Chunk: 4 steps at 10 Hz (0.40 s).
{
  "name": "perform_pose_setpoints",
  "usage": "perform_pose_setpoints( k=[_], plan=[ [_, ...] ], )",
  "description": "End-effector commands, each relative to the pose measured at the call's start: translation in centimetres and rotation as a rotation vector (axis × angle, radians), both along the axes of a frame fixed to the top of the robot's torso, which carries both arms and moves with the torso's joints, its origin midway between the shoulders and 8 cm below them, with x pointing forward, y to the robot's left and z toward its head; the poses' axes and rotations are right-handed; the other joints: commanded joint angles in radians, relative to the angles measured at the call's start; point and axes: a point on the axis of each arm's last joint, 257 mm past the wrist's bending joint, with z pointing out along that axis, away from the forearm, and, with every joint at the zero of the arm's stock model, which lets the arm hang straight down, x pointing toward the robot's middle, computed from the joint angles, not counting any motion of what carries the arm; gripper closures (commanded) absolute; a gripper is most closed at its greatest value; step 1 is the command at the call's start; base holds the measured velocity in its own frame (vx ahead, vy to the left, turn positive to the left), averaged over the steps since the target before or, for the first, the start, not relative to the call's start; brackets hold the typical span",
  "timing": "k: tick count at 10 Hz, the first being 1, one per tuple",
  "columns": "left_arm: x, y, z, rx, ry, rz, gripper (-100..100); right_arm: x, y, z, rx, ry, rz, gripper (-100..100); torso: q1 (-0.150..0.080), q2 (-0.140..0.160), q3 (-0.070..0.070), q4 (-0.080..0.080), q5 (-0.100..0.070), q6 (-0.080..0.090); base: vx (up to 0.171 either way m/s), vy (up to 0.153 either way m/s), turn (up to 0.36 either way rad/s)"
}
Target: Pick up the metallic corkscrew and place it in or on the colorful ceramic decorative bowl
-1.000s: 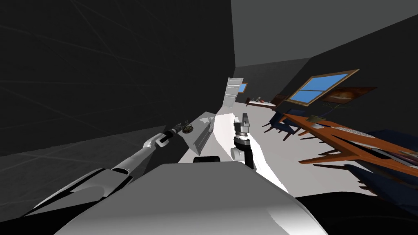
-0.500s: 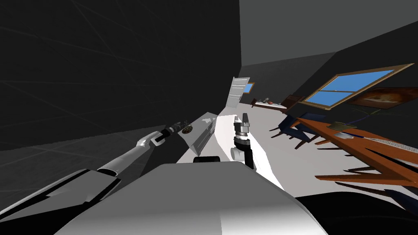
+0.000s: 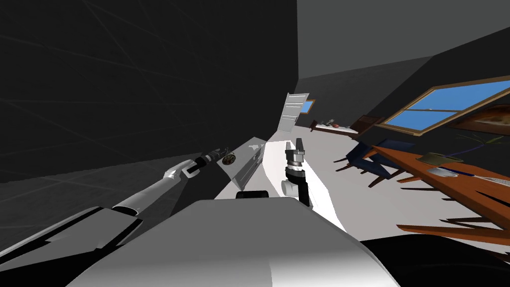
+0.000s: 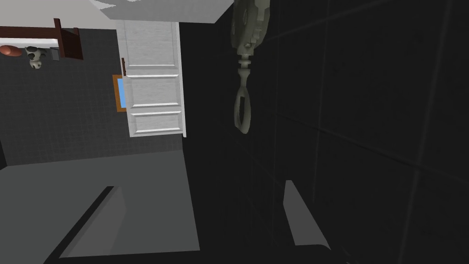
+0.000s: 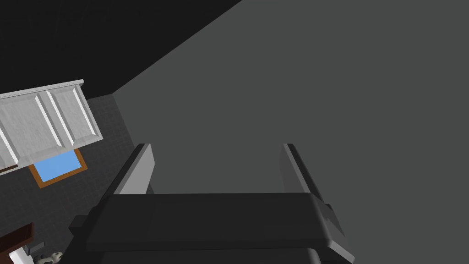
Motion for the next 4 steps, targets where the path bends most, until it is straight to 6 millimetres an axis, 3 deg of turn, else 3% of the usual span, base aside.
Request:
perform_pose_setpoints(
  k=[1,4],
  plan=[
    [0.0,0.0,0.0,0.0,0.0,0.0,0,0.0,0.0,0.0,0.0,0.0,0.0,0,0.0,0.0,0.0,0.0,0.0,0.0,0.0,0.0,0.0],
    [0.0,0.0,0.0,0.0,0.0,0.0,0,0.0,0.0,0.0,0.0,0.0,0.0,0,0.0,0.0,0.0,0.0,0.0,0.0,0.0,0.0,0.0]
  ],
)
